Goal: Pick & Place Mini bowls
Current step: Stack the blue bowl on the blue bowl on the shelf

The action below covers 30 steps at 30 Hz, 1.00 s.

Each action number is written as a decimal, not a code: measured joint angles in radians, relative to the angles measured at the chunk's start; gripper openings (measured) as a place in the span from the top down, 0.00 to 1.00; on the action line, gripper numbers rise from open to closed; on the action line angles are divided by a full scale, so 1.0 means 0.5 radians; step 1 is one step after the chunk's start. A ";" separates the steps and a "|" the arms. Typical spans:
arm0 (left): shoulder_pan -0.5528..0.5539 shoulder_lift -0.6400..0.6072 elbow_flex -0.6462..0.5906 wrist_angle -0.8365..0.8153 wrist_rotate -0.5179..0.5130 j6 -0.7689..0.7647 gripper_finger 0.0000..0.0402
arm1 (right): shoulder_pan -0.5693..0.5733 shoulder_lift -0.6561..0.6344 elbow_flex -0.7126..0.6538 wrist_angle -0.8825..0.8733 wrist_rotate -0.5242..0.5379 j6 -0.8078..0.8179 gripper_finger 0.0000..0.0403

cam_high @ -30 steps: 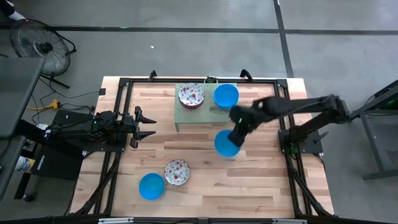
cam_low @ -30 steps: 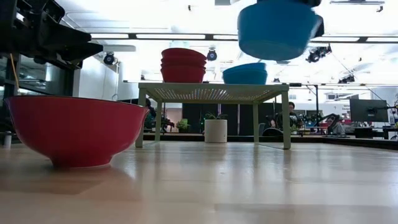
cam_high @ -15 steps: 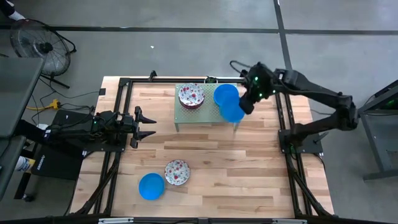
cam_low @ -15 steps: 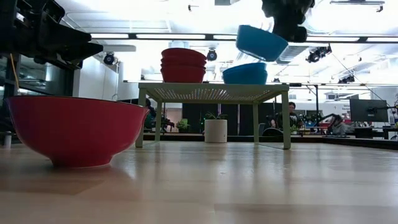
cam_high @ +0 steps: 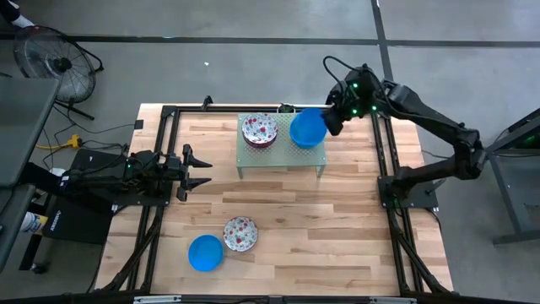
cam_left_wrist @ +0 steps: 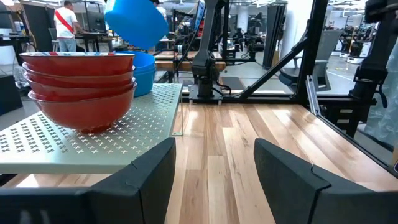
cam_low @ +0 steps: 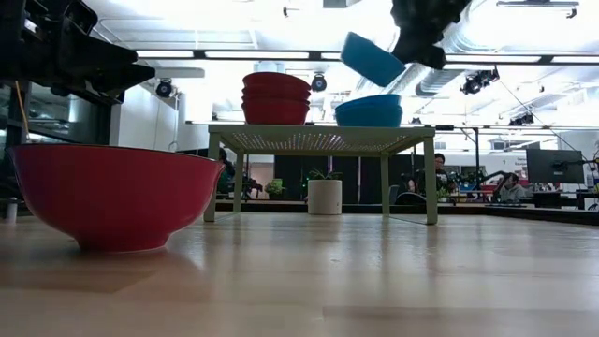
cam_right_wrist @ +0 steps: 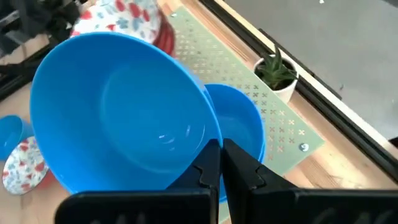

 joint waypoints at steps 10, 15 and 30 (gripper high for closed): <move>-0.001 0.000 0.000 0.000 0.000 0.000 0.47 | -0.121 0.189 0.000 0.041 -0.036 0.324 1.00; -0.001 0.000 0.000 0.000 0.000 0.001 0.47 | -0.130 0.207 0.000 0.011 -0.035 0.497 1.00; 0.000 0.000 0.000 0.000 0.000 0.000 0.47 | -0.130 0.287 0.187 -0.097 0.044 0.851 1.00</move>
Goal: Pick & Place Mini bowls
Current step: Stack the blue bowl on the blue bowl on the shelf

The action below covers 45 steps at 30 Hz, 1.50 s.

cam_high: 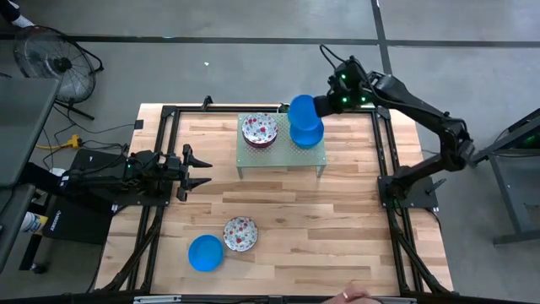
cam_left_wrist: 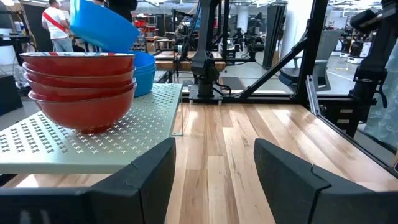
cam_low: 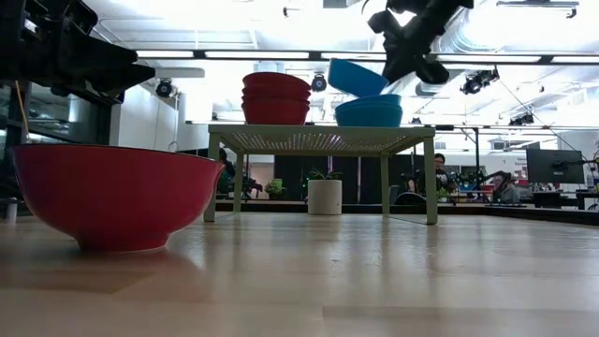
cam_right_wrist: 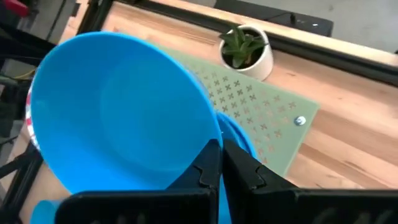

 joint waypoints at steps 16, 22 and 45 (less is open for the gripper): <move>0.000 0.000 0.000 0.000 0.000 0.000 0.47 | -0.075 0.420 0.659 -0.579 -0.044 -0.037 1.00; 0.000 0.000 0.000 0.000 0.000 0.000 0.47 | -0.094 0.444 0.700 -0.636 -0.082 -0.011 1.00; 0.000 0.000 0.000 0.000 0.000 0.001 0.47 | -0.130 0.538 0.696 -0.780 -0.084 0.012 1.00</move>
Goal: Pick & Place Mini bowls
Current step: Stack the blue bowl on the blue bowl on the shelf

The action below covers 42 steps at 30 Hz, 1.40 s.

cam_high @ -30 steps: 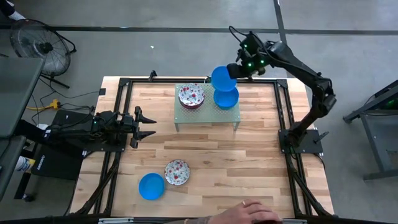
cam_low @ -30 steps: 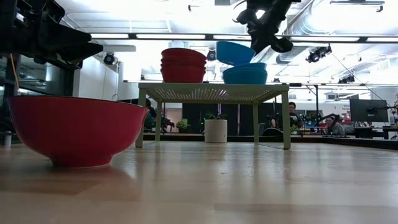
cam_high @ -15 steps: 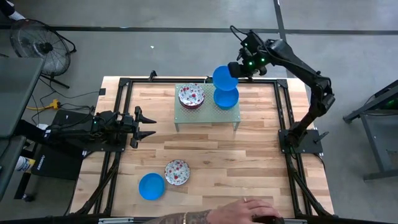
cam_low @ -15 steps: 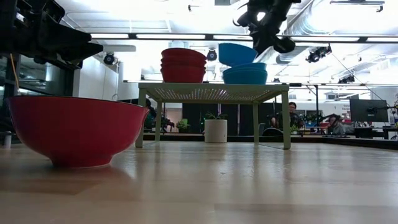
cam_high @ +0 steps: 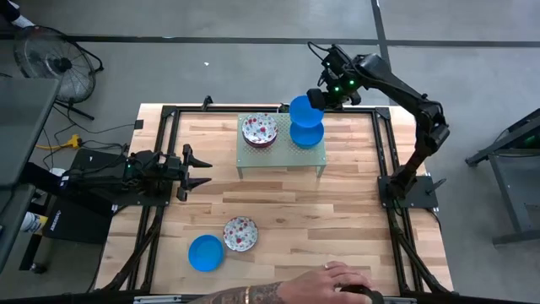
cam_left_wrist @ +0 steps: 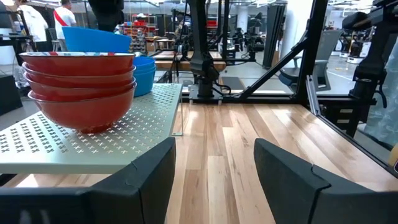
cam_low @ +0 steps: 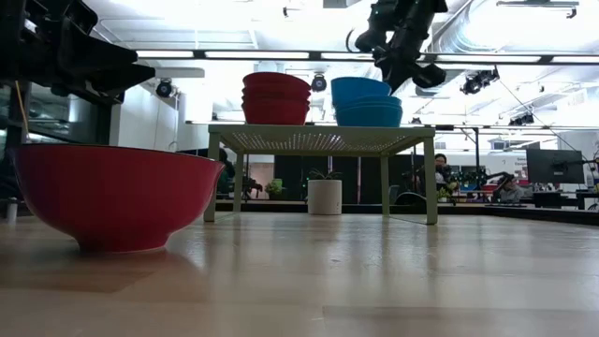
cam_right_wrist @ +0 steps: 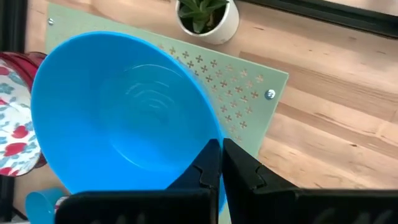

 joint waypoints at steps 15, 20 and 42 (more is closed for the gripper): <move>0.000 0.000 0.000 0.000 0.000 0.000 0.47 | 0.018 0.006 0.041 -0.007 -0.138 -0.066 1.00; 0.000 0.000 0.000 0.000 0.000 -0.001 0.47 | 0.051 -0.027 0.042 -0.153 -0.135 -0.092 1.00; 0.000 0.000 0.000 0.000 0.000 -0.001 0.47 | 0.074 -0.028 0.040 -0.268 0.014 -0.539 1.00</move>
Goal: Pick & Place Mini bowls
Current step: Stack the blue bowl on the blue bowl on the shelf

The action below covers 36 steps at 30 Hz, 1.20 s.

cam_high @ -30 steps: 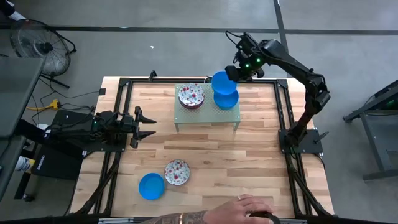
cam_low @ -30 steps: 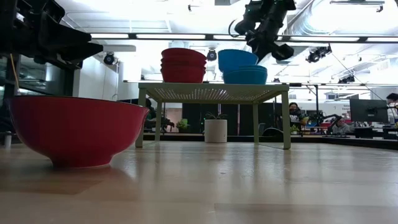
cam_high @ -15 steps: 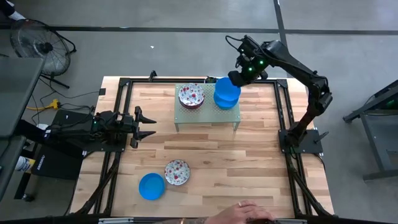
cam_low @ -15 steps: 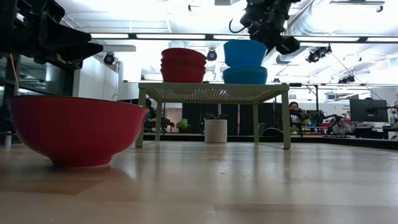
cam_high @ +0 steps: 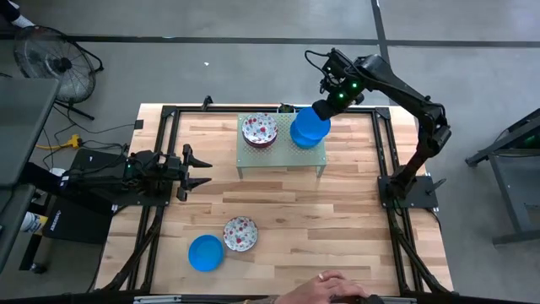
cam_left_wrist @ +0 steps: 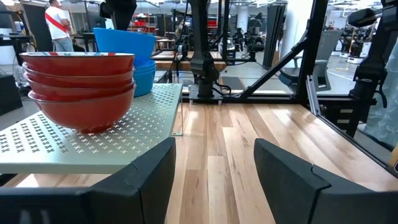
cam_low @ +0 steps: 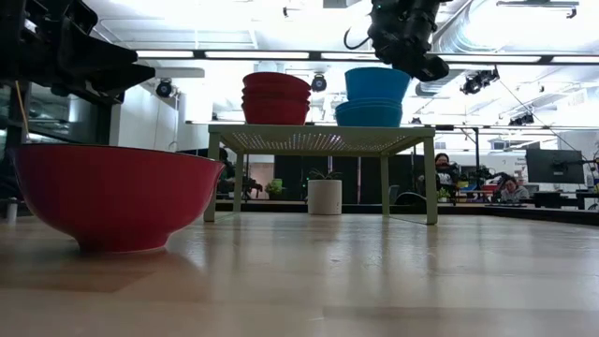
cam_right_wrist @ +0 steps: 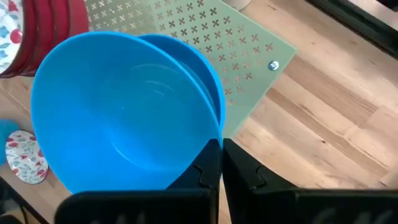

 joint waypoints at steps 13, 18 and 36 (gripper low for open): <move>0.000 0.000 0.000 0.000 0.000 0.000 0.47 | 0.033 0.080 0.000 0.004 -0.046 0.250 1.00; 0.000 0.000 0.000 0.000 0.000 0.001 0.47 | 0.037 0.079 -0.028 0.017 -0.043 0.297 1.00; 0.000 0.000 0.000 0.000 0.000 0.000 0.47 | 0.036 0.080 -0.093 0.065 -0.043 0.306 0.95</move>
